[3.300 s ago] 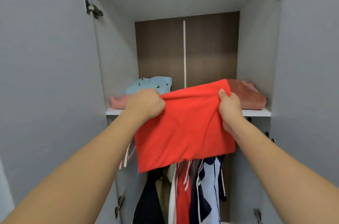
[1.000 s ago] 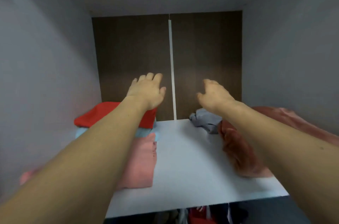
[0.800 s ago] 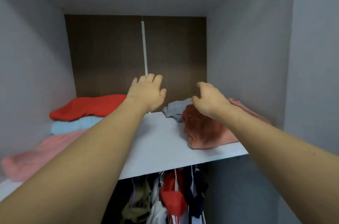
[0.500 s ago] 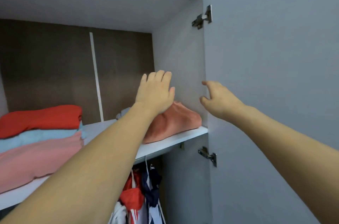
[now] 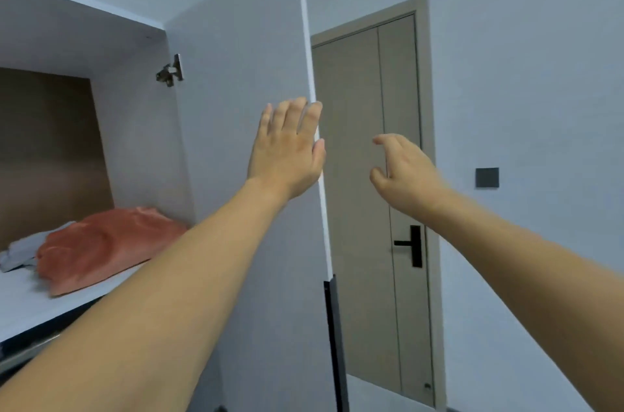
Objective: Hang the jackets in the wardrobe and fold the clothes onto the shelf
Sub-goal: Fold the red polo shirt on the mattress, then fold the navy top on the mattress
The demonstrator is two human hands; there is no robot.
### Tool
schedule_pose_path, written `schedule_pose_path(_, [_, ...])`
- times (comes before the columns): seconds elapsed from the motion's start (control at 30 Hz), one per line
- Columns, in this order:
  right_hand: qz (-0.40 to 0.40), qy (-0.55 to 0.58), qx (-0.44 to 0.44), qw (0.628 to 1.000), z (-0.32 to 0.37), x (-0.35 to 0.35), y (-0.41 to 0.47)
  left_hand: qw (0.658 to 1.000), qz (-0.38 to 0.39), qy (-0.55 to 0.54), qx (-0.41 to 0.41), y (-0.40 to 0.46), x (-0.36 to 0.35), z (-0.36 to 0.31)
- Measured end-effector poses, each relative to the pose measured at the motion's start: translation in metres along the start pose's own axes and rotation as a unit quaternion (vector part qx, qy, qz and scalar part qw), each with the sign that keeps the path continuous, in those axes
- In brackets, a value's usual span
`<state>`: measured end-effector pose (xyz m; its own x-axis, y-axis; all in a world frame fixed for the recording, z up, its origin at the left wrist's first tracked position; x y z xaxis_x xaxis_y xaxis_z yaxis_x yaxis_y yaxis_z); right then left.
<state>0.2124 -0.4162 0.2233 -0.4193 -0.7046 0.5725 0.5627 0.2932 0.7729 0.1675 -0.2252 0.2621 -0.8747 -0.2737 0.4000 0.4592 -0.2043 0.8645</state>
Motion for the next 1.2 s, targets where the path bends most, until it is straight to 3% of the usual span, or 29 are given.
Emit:
schedule_pose_path(0.27, [-0.026, -0.07, -0.114, 0.991, -0.19, 0.132, -0.068, 0.998, 0.017, -0.06, -0.03, 0.063, -0.025, -0.202])
schedule_pose_path(0.43, [-0.013, -0.106, -0.2, 0.974, -0.3, 0.188, -0.1, 0.99, 0.05, -0.085, -0.096, 0.097, -0.064, -0.333])
schedule_pose_path(0.77, [-0.018, -0.175, -0.313, 0.933, -0.517, 0.225, -0.14, 0.96, 0.072, -0.189, -0.194, 0.159, -0.192, -0.572])
schedule_pose_path(0.97, [-0.027, -0.222, -0.41, 0.884, -0.651, 0.261, -0.157, 0.914, 0.093, -0.303, -0.253, 0.21, -0.26, -0.74])
schedule_pose_path(1.07, [-0.042, -0.247, -0.447, 0.859, -0.703, 0.289, -0.178, 0.887, 0.1, -0.364, -0.267, 0.225, -0.269, -0.827])
schedule_pose_path(1.2, [-0.044, -0.269, -0.5, 0.822, -0.759, 0.33, -0.228, 0.844, 0.097, -0.4, -0.343, 0.223, -0.265, -0.939])
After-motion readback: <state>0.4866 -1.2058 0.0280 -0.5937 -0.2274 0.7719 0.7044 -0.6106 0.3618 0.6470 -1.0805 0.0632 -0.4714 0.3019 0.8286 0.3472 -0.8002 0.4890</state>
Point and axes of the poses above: each hand's wrist, its own y-axis towards the middle knuckle, its own x-axis out of the back of the hand, z = x × y, the point moved 1 cm from there along y, towards the middle knuckle, and after that the axes turned 5 degrees about y, right-handed, at the moved point
